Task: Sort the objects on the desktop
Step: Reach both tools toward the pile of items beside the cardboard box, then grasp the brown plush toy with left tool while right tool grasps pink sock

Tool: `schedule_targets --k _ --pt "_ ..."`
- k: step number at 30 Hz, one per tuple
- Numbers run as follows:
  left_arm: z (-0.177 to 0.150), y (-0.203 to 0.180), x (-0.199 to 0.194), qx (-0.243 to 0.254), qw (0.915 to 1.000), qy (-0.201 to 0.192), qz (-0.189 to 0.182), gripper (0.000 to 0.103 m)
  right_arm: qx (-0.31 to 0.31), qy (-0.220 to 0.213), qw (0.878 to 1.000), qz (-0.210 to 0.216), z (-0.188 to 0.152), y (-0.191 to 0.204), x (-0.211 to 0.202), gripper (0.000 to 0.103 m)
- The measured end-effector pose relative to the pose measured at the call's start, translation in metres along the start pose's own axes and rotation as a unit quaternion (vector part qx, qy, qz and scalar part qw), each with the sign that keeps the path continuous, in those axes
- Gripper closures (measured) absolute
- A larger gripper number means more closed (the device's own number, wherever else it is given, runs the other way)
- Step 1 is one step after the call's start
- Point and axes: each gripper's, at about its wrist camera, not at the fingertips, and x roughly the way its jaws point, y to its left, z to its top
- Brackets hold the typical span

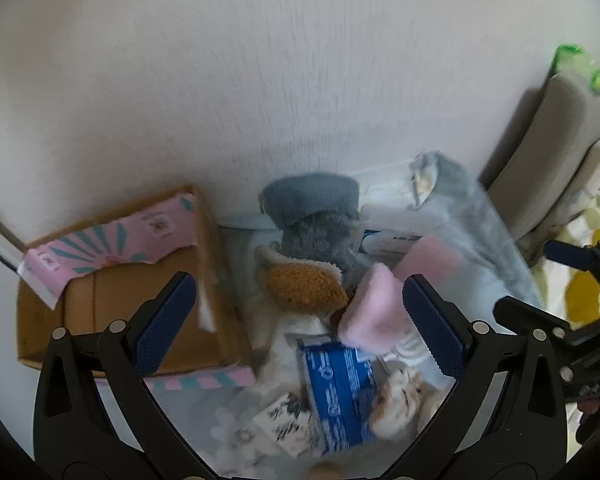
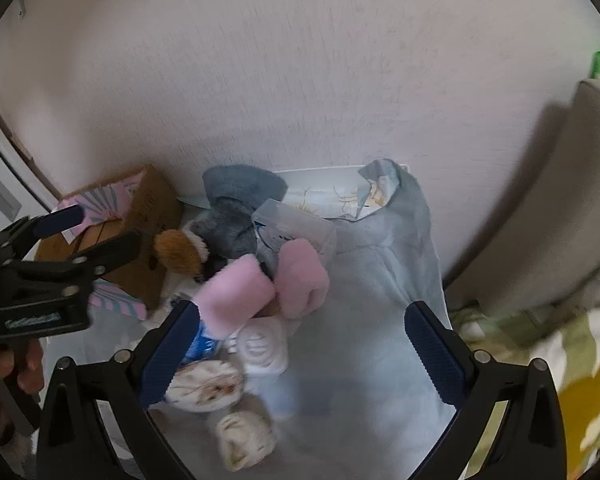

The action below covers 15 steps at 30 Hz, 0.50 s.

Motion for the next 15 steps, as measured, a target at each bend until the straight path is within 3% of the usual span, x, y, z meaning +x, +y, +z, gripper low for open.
schedule_targets --k 5,10,15 --pt "0.0 -0.013 0.037 0.005 0.9993 0.027 0.025 0.004 -0.019 0.008 0.999 0.031 0.001 -0.02 0.038 0.007" --pt "-0.007 -0.021 0.06 0.016 0.9972 0.046 0.057 0.012 -0.011 0.026 0.997 0.069 0.0 -0.031 0.067 0.022" --pt "-0.015 -0.012 0.075 -0.008 0.9959 0.062 0.066 0.02 -0.016 0.046 0.995 0.092 -0.001 -0.028 0.09 0.033"
